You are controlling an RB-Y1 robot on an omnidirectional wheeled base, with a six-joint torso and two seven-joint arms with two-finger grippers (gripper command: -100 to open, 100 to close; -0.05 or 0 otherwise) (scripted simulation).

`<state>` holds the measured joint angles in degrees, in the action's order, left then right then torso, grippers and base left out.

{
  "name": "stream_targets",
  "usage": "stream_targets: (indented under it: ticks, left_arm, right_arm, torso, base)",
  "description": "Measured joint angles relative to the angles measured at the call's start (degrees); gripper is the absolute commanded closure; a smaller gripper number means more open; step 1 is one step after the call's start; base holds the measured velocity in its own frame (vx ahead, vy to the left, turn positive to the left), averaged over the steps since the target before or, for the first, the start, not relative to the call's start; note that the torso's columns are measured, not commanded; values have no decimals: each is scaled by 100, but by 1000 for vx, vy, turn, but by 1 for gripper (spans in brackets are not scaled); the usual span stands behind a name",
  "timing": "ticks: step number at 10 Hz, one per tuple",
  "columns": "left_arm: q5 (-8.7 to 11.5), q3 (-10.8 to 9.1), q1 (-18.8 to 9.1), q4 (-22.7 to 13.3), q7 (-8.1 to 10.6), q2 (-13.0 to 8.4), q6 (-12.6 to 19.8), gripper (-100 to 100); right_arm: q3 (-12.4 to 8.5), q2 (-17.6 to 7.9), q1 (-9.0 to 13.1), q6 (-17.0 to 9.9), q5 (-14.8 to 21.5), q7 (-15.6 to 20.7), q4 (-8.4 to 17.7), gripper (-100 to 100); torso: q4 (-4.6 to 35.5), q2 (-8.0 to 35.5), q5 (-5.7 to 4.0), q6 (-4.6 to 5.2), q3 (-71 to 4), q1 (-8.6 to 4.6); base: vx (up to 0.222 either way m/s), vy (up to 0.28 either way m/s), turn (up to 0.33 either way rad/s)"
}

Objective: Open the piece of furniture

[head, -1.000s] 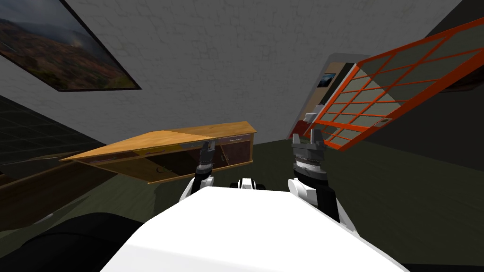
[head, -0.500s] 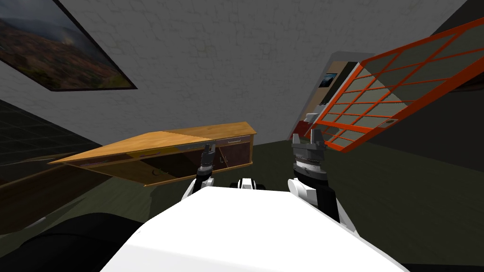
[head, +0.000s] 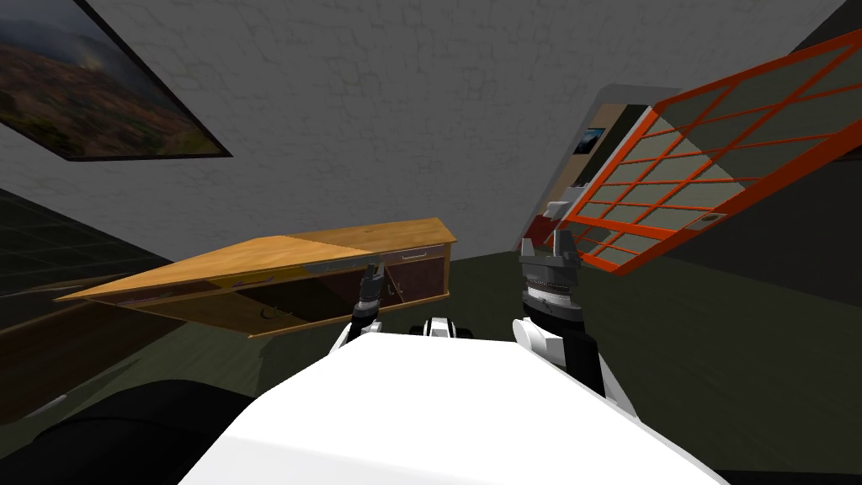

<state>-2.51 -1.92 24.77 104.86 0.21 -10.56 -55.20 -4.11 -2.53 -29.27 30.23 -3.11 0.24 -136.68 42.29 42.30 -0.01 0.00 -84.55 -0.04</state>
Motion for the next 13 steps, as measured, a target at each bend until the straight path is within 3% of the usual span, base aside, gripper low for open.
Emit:
stream_targets:
  ticks: [13]
  left_arm:
    - [270, -138, -196, -1983, 129, 115, -1289, -100]
  right_arm:
    - [0, 0, 0, 0, 0, 0, 0, 0]
  torso:
    - [-1, 0, 1, 0, -1, 8]
  base:
    - [85, -29, 7]
